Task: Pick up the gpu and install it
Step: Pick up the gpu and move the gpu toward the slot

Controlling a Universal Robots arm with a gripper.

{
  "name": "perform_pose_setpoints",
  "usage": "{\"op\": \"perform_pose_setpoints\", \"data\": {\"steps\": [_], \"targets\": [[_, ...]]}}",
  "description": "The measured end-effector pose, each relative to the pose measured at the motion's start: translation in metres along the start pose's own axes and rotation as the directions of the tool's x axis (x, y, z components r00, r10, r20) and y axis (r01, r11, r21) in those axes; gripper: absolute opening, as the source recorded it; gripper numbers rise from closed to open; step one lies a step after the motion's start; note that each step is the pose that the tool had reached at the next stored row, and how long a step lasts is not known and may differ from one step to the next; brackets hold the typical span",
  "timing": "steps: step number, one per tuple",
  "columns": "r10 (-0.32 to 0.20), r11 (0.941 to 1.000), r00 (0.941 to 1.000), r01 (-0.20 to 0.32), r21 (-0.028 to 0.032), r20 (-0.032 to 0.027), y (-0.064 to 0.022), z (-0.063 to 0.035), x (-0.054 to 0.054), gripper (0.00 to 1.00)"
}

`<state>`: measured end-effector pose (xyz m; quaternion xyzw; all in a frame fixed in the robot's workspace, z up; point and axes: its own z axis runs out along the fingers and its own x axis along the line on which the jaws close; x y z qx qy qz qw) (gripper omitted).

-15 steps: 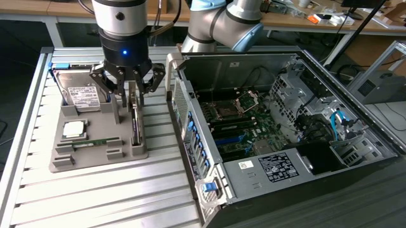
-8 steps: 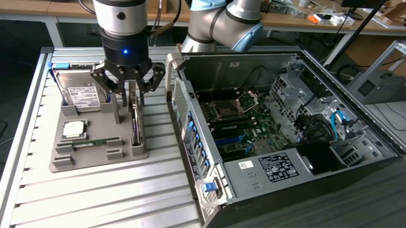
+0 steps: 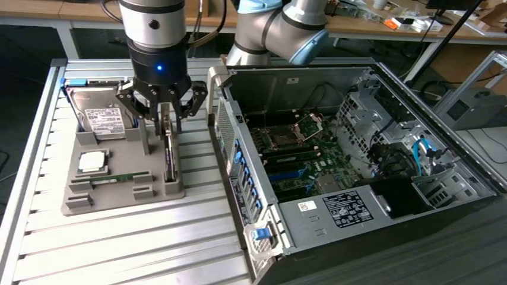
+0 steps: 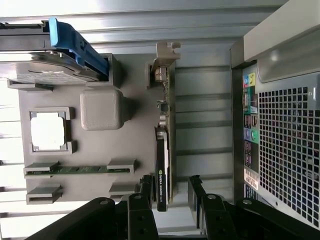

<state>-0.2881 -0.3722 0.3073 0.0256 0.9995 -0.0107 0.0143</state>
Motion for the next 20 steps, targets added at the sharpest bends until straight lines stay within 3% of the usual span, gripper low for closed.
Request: {"op": "perform_pose_setpoints", "data": {"steps": [11,20], "targets": [[-0.003,1.0000,1.0000,0.003,0.0054,0.0002,0.0037,0.0077,-0.001,0.42],[-0.003,1.0000,1.0000,0.003,0.0058,0.0003,0.0059,0.0155,-0.001,0.42]]}}
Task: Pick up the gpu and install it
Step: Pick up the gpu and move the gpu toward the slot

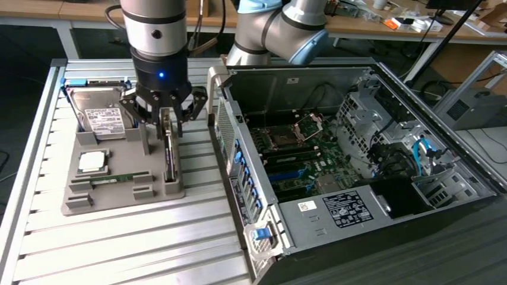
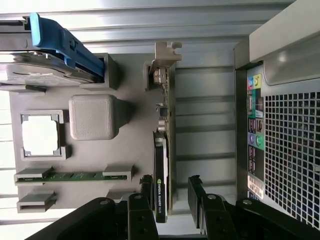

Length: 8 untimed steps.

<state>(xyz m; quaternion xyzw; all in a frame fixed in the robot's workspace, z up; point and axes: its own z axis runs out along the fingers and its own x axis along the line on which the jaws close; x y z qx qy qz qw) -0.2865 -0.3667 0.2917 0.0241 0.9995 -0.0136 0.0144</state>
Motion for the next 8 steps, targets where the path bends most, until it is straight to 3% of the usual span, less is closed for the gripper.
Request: {"op": "perform_pose_setpoints", "data": {"steps": [8], "targets": [[0.000,1.0000,1.0000,0.000,0.0000,0.0000,0.0023,0.0078,0.0003,0.42]]}}
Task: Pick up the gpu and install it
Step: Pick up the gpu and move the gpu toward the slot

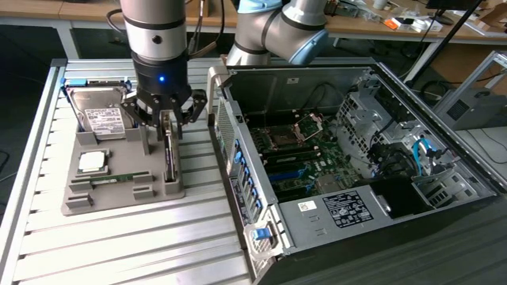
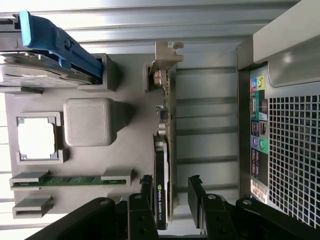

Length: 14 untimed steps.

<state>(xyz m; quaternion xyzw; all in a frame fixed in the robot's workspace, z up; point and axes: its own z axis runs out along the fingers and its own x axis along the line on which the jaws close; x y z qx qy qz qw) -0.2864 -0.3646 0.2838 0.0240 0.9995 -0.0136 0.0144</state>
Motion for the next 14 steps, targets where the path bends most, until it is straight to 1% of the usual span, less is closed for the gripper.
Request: {"op": "perform_pose_setpoints", "data": {"steps": [14], "targets": [[0.000,1.0000,1.0000,0.000,0.0000,0.0000,0.0037,0.0128,0.001,0.42]]}}
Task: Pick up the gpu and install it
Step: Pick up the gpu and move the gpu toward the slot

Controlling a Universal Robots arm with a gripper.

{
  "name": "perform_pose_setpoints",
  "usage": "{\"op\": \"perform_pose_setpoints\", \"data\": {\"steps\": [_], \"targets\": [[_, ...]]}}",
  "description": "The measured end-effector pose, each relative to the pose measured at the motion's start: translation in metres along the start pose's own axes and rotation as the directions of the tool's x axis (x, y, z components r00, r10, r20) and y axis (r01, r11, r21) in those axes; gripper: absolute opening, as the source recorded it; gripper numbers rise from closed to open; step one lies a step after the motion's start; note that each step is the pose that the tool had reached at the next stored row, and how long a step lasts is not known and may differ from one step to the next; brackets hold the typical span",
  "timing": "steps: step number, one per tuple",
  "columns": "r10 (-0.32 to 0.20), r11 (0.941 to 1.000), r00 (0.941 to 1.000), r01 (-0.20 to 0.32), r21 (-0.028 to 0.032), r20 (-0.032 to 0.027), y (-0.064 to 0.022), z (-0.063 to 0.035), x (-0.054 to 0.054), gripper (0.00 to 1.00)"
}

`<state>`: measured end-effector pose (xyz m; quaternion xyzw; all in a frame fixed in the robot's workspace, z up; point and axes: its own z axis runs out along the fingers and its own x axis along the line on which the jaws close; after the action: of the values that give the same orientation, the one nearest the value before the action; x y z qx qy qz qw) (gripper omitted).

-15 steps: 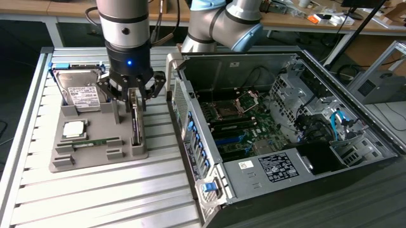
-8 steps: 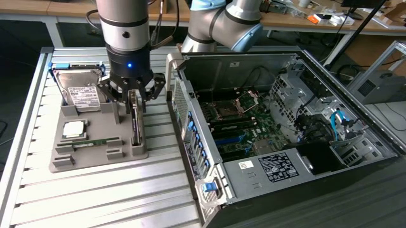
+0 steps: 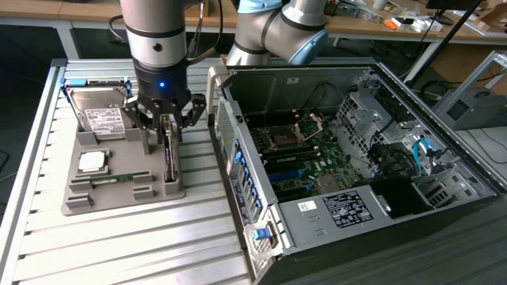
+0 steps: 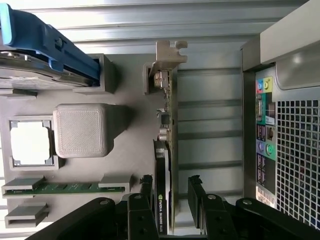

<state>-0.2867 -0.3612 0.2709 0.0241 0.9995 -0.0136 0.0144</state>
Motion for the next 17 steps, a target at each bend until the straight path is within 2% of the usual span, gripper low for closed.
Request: {"op": "perform_pose_setpoints", "data": {"steps": [17], "targets": [[0.000,1.0000,1.0000,0.000,0.0000,-0.0001,0.0026,0.0131,0.002,0.42]]}}
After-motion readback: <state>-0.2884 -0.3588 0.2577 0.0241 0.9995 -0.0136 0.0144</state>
